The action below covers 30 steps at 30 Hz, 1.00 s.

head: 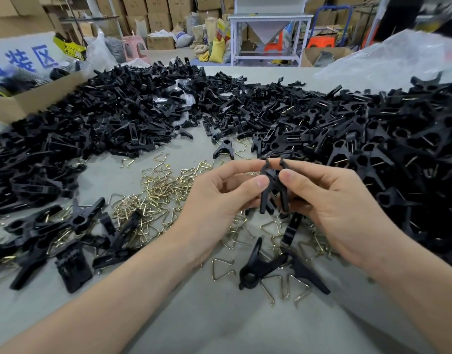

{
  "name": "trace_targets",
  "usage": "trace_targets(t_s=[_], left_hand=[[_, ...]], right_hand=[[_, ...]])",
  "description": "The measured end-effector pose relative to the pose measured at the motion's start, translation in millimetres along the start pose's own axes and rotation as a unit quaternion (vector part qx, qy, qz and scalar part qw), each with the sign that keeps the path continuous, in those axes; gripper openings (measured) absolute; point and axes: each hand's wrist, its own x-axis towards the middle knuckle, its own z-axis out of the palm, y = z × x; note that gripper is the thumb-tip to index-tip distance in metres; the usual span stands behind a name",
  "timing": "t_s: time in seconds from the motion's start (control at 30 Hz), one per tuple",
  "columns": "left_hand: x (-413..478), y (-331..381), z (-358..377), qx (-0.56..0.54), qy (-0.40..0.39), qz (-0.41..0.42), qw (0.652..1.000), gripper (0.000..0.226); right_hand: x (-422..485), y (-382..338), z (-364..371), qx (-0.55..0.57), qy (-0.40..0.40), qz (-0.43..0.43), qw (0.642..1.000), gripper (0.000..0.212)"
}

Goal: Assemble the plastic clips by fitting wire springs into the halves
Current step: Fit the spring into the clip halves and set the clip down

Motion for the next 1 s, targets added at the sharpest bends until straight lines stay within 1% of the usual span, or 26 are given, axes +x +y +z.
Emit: trace_targets(t_s=[0.1, 0.27, 0.37, 0.47, 0.57, 0.7, 0.8, 0.83, 0.87, 0.9, 0.93, 0.97, 1.0], left_hand=[[1, -1, -1, -0.011, 0.008, 0.0, 1.0, 0.036], [1, -5, 0, -0.002, -0.01, 0.002, 1.0, 0.028], [1, -5, -2, -0.012, -0.02, -0.009, 1.0, 0.032], [2, -1, -4, -0.041, -0.062, -0.035, 0.997, 0.039], [1, 1, -4, -0.015, -0.097, -0.022, 0.995, 0.04], [2, 2, -6, -0.003, -0.062, 0.014, 0.998, 0.027], [7, 10, -15, -0.01, -0.027, 0.019, 0.999, 0.026], [10, 13, -20, -0.023, -0.006, 0.019, 1.0, 0.027], [13, 17, -25, -0.044, 0.019, 0.022, 0.999, 0.025], [16, 20, -31, -0.073, 0.047, 0.029, 0.996, 0.02], [20, 22, -37, -0.105, 0.077, 0.037, 0.991, 0.017], [22, 23, -42, -0.136, 0.105, 0.043, 0.984, 0.017], [24, 23, -46, -0.161, 0.129, 0.045, 0.977, 0.019]], right_hand=[[1, 1, -1, 0.004, -0.012, 0.009, 1.0, 0.029], [0, 4, 1, 0.031, 0.035, 0.026, 0.999, 0.029], [0, 3, 2, 0.054, 0.042, 0.041, 0.997, 0.024], [-1, 2, 3, 0.043, 0.039, 0.044, 0.997, 0.024], [-1, 0, 3, 0.042, 0.017, 0.054, 0.997, 0.027], [2, -2, -1, 0.096, 0.032, 0.092, 0.991, 0.035], [2, -3, 2, 0.092, 0.039, 0.067, 0.993, 0.033], [0, -3, 3, 0.071, 0.049, 0.052, 0.995, 0.03], [-1, -4, 3, 0.013, 0.062, 0.033, 0.997, 0.025], [-2, -4, 1, -0.084, 0.07, 0.004, 0.994, 0.017], [-2, -5, 0, -0.197, 0.07, -0.025, 0.978, 0.012], [-2, -4, 1, -0.299, 0.057, -0.047, 0.951, 0.013], [-1, -4, 5, -0.374, 0.037, -0.06, 0.925, 0.014]])
